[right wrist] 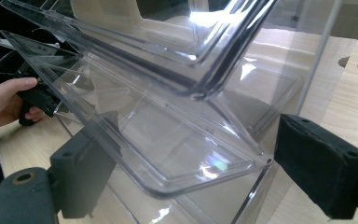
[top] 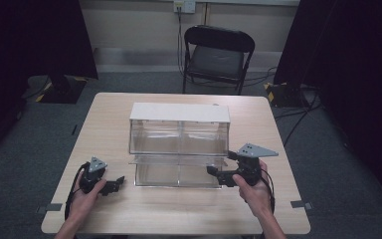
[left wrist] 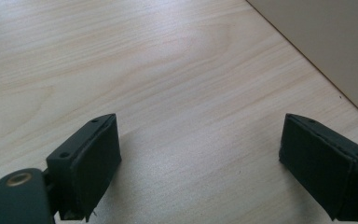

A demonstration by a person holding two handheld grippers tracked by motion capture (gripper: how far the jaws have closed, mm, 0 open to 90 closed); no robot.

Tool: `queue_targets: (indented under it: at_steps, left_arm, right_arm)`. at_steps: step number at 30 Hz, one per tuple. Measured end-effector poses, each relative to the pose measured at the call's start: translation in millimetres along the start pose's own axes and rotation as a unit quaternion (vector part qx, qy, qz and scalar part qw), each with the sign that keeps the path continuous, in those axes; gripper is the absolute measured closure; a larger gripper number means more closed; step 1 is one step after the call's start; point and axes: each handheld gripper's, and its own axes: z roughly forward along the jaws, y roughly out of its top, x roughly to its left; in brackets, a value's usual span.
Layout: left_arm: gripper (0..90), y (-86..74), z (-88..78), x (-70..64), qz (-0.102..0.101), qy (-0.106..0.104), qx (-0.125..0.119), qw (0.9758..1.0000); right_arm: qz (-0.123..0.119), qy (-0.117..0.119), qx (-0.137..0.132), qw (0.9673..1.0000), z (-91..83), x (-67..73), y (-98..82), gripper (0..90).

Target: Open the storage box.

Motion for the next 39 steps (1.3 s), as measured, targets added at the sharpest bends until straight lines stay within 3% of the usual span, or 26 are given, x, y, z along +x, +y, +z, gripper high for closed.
queue_targets:
  at_steps: [39]
  left_arm:
    - [11.4,0.3,0.2,0.1,0.001,-0.001,0.001,1.0000]
  right_arm:
    - [0.001,0.001,-0.004,1.0000,2.2,-3.0,10.8,11.9]
